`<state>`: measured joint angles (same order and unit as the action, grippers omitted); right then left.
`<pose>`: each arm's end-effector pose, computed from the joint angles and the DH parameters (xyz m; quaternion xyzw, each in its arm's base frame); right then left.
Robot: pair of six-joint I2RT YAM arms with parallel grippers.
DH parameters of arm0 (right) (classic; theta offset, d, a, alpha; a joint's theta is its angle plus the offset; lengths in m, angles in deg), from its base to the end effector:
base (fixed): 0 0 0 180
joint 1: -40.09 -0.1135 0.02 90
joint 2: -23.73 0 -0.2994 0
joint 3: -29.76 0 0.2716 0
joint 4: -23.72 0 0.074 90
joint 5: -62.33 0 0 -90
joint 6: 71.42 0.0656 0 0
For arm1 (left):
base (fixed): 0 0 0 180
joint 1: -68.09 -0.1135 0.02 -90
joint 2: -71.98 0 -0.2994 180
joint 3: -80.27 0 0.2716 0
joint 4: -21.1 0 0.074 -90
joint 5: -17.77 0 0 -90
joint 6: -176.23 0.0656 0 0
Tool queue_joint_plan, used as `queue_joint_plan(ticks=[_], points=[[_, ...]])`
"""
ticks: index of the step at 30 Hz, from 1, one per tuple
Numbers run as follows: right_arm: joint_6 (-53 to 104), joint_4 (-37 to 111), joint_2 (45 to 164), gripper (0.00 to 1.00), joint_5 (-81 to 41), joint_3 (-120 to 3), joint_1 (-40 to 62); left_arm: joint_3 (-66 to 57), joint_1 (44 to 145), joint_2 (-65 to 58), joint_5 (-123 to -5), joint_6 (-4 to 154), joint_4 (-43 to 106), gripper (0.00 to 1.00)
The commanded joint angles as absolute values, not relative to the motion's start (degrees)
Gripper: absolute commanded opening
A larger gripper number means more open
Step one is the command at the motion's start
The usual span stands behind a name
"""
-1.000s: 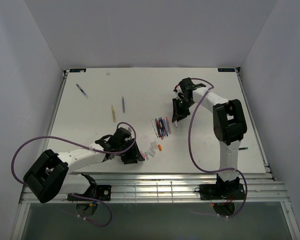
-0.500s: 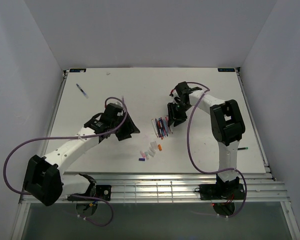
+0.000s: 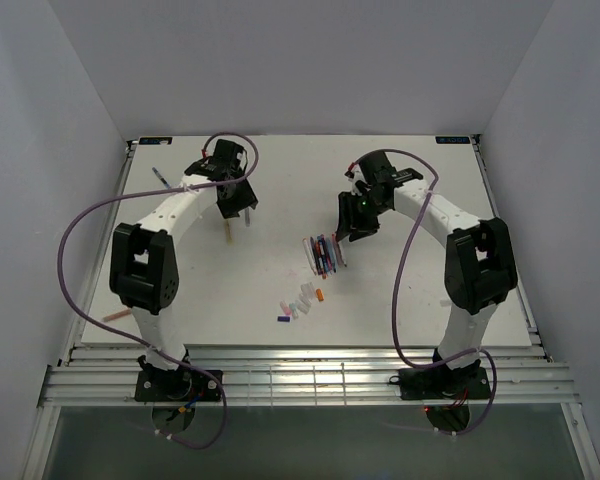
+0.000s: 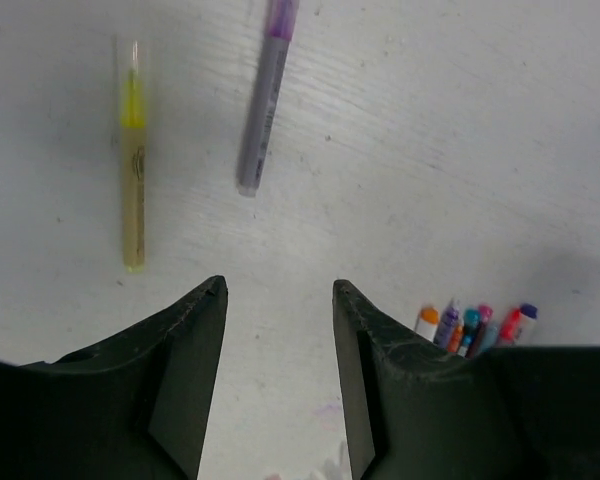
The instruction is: Open the pen caps
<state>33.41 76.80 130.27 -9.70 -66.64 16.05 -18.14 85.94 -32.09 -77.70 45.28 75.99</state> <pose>0.3882 0.1953 0.2309 -0.1132 0.9549 0.2194 0.1652 0.4127 -0.1263 0.2558 -0.2053 0.9441 -0.0844 0.2438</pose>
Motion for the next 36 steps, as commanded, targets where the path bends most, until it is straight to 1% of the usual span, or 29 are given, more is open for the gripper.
queue_joint_plan(ticks=[1,5,10,12,14,18,26,32,36], points=[[33.3,78.1,125.8,0.50,-8.2,-64.3,15.5,-26.1,85.8,-37.3,-82.5,52.6,79.2,0.56],[32.9,78.8,122.4,0.50,-8.6,-62.0,15.5,-31.5,85.8,-42.7,-85.7,56.2,78.1,0.56],[32.2,79.3,119.4,0.50,-9.9,-59.6,15.5,-35.3,84.7,-47.1,-88.7,59.8,75.9,0.56],[31.9,80.1,118.8,0.50,-10.4,-59.4,15.5,-36.6,83.7,-49.0,-88.3,60.8,74.2,0.56],[31.8,80.3,118.1,0.50,-10.9,-58.7,15.5,-37.3,82.9,-50.1,-86.7,62.2,71.7,0.53],[31.8,81.3,116.8,0.50,-11.4,-57.8,15.5,-40.2,81.6,-54.0,-84.9,65.6,68.6,0.53],[31.8,82.0,113.2,0.50,-12.9,-55.2,15.5,-40.0,80.5,-57.0,-76.6,68.2,60.8,0.51],[31.8,81.5,112.2,0.50,-13.0,-53.1,15.5,-35.2,80.5,-55.7,-74.9,68.4,56.3,0.51],[31.9,81.4,111.4,0.50,-13.1,-52.1,15.5,-34.2,80.5,-55.7,-75.1,69.0,56.1,0.51]])
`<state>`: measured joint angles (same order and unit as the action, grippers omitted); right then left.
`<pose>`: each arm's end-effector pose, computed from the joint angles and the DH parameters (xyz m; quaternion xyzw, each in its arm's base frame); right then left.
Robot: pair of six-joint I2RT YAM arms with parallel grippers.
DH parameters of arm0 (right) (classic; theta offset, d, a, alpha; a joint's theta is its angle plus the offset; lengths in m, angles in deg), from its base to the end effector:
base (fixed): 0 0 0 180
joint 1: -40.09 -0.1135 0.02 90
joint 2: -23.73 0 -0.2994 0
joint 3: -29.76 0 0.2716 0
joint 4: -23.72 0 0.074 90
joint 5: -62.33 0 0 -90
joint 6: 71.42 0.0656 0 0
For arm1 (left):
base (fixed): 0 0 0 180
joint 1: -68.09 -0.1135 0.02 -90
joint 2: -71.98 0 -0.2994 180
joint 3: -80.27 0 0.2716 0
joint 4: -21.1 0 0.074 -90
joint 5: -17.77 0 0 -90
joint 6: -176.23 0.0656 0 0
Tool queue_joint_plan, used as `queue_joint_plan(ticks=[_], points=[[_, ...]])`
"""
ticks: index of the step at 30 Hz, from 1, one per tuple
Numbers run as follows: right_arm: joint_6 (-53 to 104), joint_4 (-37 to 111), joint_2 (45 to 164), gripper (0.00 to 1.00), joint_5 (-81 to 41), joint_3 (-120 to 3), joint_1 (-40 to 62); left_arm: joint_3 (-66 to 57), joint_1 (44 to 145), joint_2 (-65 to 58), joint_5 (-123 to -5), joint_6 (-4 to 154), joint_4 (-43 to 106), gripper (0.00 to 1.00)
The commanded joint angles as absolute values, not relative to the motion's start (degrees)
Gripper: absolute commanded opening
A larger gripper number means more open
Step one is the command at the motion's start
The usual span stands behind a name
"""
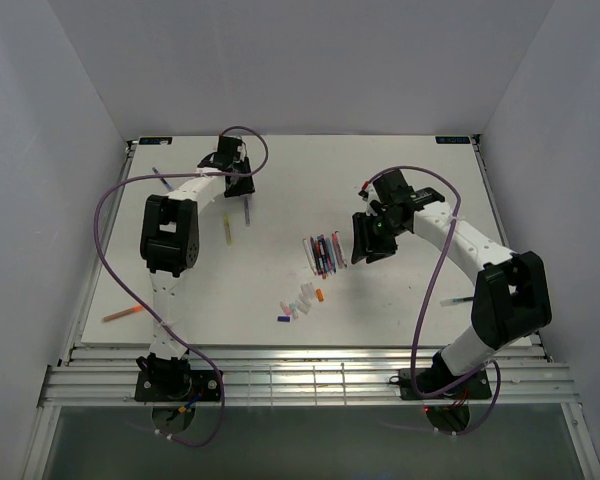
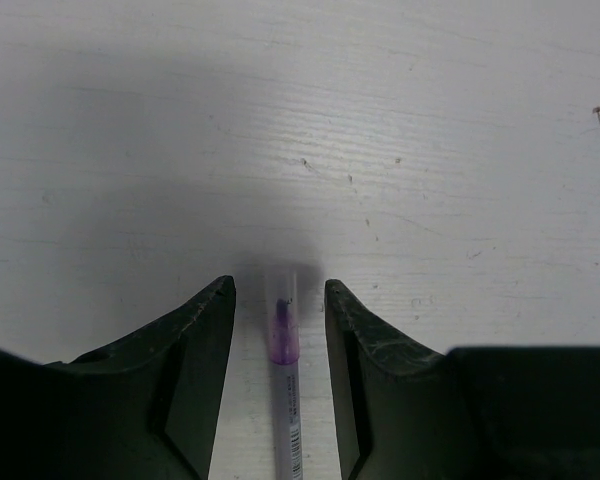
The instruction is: Open the pen caps
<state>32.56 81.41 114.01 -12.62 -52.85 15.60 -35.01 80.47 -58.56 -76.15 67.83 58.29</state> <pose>0.3095 0.1597 0.2518 -0.1165 0.9619 0.1905 0.1576 0.5495 -0.1160 0.1590 -0.0607 0.9444 -0.0541 0.3187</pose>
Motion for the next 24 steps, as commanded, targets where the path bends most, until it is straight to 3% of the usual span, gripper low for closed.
queue_joint_plan(ticks=[1,7,19,24], points=[[31.9,81.4,111.1,0.50,-13.0,-51.9,15.5,-34.1,80.5,-55.9,-75.3,69.2,56.4,0.51],[31.8,81.3,110.0,0.50,-13.3,-50.9,15.5,-32.8,80.5,-56.6,-76.6,69.9,57.9,0.48],[31.1,83.1,109.2,0.51,-14.1,-53.2,15.5,-32.2,80.6,-56.3,-73.6,66.8,59.1,0.01],[30.7,84.2,109.4,0.55,-13.7,-56.8,15.5,-32.9,80.6,-50.9,-69.2,61.5,58.0,0.00]])
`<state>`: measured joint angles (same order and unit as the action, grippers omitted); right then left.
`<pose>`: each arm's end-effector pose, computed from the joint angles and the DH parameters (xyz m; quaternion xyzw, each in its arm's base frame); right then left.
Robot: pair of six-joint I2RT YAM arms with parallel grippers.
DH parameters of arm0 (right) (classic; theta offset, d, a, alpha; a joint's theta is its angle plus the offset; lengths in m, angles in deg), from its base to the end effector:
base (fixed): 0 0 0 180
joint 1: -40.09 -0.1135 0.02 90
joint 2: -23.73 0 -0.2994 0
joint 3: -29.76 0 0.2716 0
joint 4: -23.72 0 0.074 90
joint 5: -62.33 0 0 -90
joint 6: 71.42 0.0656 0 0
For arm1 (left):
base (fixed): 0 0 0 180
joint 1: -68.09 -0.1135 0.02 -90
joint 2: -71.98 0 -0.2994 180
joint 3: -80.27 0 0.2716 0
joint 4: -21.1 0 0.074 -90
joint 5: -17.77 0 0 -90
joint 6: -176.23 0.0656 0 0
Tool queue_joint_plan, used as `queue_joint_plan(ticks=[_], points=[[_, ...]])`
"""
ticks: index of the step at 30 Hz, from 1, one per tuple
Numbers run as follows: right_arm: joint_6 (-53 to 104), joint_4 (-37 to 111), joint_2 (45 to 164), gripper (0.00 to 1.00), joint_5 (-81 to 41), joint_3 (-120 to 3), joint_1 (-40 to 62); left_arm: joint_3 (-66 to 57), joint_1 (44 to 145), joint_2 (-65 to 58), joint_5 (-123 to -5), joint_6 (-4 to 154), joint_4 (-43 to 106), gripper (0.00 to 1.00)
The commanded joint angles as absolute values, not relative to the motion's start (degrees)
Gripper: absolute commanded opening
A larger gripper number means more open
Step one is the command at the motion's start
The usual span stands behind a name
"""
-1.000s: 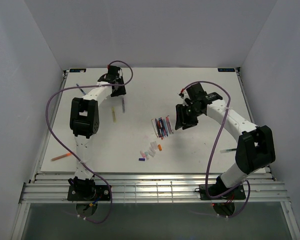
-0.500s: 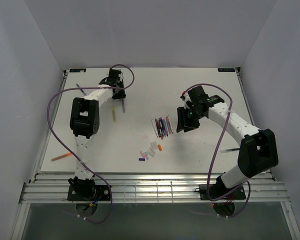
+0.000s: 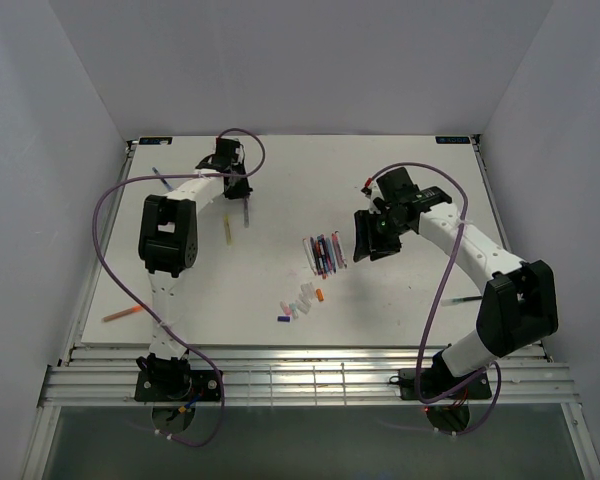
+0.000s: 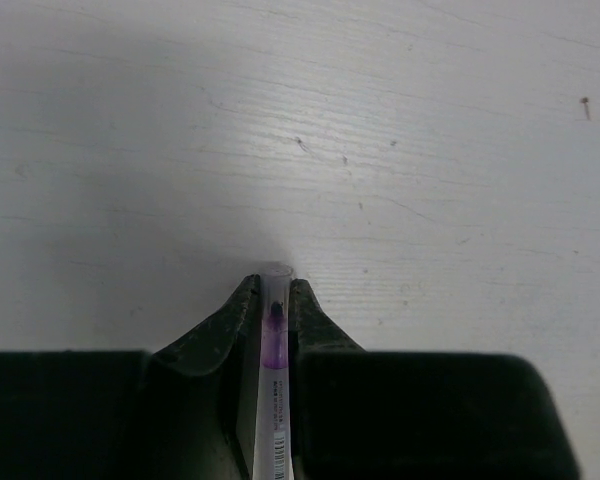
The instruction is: Open the pen caps
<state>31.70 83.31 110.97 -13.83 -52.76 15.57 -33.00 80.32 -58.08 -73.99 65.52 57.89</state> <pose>0.2991 0.1537 0.2661 -0.1228 0.9604 0.1824 0.1710 0.5434 -0.1157 0.1519 -0.0750 0.9469 -0.0746 0.3038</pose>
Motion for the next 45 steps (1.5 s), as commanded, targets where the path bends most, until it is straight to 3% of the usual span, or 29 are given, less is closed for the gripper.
queue_joint_plan(ticks=[1,2,4,6,7,12,18,22,26,33,40,43,44,45], points=[[30.5,84.3,109.6,0.57,-13.4,-57.6,15.5,-33.2,80.6,-50.0,-68.6,60.9,58.1,0.00],[30.5,84.0,109.5,0.68,-13.0,-57.7,15.6,-33.3,80.7,-49.1,-67.1,60.0,58.2,0.00],[30.9,81.1,109.1,0.78,-8.2,-56.6,16.0,-32.1,80.6,-45.2,-65.0,56.5,58.0,0.00],[32.5,77.0,108.5,0.99,-3.6,-54.7,16.3,-30.2,80.8,-41.9,-62.1,54.1,57.3,0.00],[33.5,74.5,108.0,0.91,2.8,-53.7,16.5,-27.4,81.0,-38.1,-61.4,51.6,57.0,0.00],[44.8,51.9,106.5,0.90,15.8,-47.4,16.5,-16.5,82.0,-25.5,-57.8,43.3,54.2,0.00],[56.1,37.5,111.9,0.91,19.2,-50.7,12.6,-0.3,84.7,-8.6,-56.2,33.2,50.1,0.00],[60.2,30.6,114.0,0.99,16.7,-53.2,8.6,6.0,86.6,-2.3,-56.5,29.4,48.6,0.00],[65.3,25.8,117.7,0.86,18.2,-54.9,7.0,8.1,87.9,1.0,-57.2,28.6,48.7,0.00],[67.7,25.8,122.0,0.81,18.4,-58.2,4.1,8.6,88.9,3.0,-58.7,27.9,49.2,0.00],[67.8,26.5,123.9,0.66,19.4,-59.6,1.1,6.3,91.5,1.3,-63.4,27.0,52.2,0.00],[67.4,28.4,125.2,0.44,20.5,-61.0,0.5,3.9,93.1,-0.3,-65.8,27.2,55.1,0.00],[66.5,29.9,125.2,0.30,20.1,-61.4,0.4,3.2,93.6,-0.6,-67.3,27.2,56.0,0.00],[63.8,33.7,125.2,0.23,19.3,-61.8,0.2,1.4,93.7,-1.7,-68.1,27.2,57.2,0.00]])
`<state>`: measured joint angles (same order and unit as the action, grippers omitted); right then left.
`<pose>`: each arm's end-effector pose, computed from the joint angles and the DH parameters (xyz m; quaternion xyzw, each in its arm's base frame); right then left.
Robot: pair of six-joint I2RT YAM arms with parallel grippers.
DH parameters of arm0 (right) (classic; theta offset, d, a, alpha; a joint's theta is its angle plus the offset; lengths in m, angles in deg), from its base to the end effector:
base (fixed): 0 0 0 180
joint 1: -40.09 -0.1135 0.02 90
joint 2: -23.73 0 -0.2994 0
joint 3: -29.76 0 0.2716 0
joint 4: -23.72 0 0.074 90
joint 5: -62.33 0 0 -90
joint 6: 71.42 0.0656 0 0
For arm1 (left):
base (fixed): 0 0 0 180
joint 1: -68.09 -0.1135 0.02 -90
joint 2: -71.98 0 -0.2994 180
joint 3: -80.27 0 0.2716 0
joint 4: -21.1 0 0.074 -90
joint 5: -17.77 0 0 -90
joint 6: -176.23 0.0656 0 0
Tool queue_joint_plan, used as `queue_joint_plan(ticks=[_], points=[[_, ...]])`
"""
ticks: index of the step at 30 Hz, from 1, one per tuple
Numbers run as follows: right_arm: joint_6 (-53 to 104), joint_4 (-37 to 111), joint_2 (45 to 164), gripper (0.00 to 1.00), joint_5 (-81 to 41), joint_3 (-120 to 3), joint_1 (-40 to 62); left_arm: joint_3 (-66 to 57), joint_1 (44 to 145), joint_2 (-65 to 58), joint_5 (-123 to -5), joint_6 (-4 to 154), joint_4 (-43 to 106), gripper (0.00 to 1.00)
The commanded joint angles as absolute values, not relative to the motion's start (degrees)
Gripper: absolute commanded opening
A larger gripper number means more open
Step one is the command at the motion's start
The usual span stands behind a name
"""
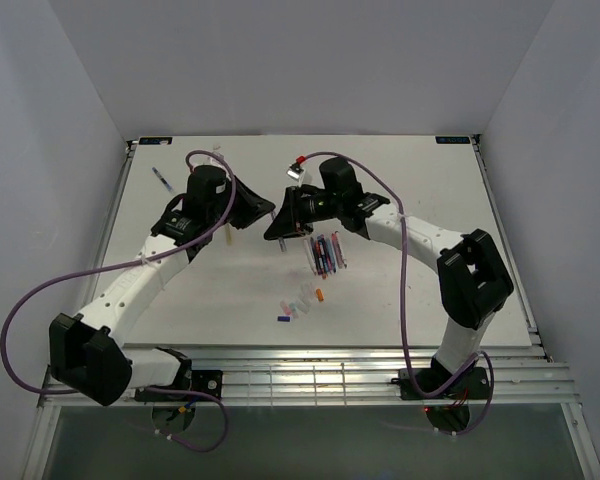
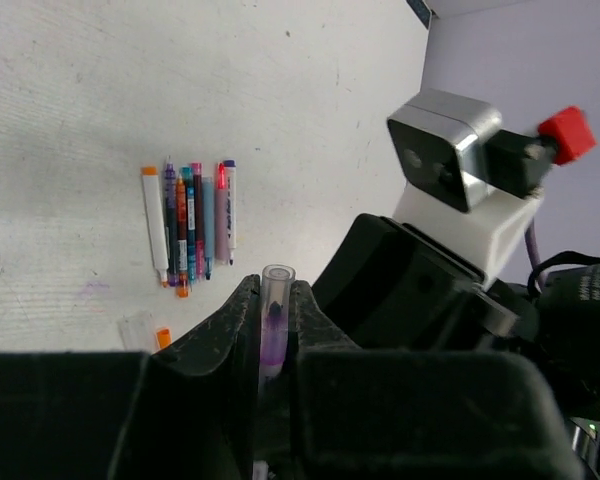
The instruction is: Open the pen caps
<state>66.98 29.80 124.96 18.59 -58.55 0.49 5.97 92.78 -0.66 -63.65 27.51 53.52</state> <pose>0.3211 0.3271 0.3076 -0.1700 0.7640 0.6010 0.1620 0.2880 -0.1432 0.3361 -0.2183 0.8398 -0.3764 0.3247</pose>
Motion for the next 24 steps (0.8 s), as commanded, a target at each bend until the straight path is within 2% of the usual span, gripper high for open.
queue_joint_plan(ticks=[1,2,5,6,8,9,12,14,17,18,20,24], points=[[61.7,36.7,125.2,0.17,18.2,-63.5,-0.1,0.2,93.8,-2.5,-69.1,27.2,61.6,0.00],[58.9,41.4,125.3,0.08,16.8,-64.8,-0.3,-1.6,93.8,-3.7,-71.3,26.8,65.2,0.00],[45.3,61.7,126.4,0.08,4.5,-72.6,-2.2,-11.0,93.7,-10.5,-74.6,27.6,75.9,0.00],[41.4,67.6,127.6,0.08,-8.3,-75.4,-3.4,-15.1,93.7,-12.0,-75.2,28.6,77.5,0.00],[34.7,78.1,128.1,0.08,-19.3,-79.7,-6.8,-18.4,93.2,-15.8,-75.6,29.7,80.6,0.00],[33.7,79.2,127.2,0.08,-26.2,-79.2,-7.6,-20.0,92.8,-17.0,-75.7,30.1,81.5,0.00],[31.0,78.7,123.3,0.08,-34.6,-74.0,-9.7,-24.9,90.2,-21.0,-74.8,30.7,85.2,0.00],[30.0,76.4,121.3,0.08,-33.8,-68.9,-9.8,-26.0,87.9,-22.3,-72.3,30.8,85.5,0.00],[31.0,73.0,117.7,0.08,-23.6,-64.2,-8.1,-26.4,86.5,-22.7,-73.1,33.1,84.5,0.00],[31.9,69.0,116.3,0.08,-13.5,-61.1,-7.1,-26.4,86.1,-22.8,-73.0,33.7,84.7,0.00],[33.2,65.6,115.6,0.08,-4.0,-59.1,-4.2,-24.1,85.4,-22.2,-72.3,34.0,84.1,0.00],[36.2,63.9,115.5,0.08,-1.2,-59.1,1.5,-16.5,85.5,-17.2,-67.1,36.3,79.7,0.00]])
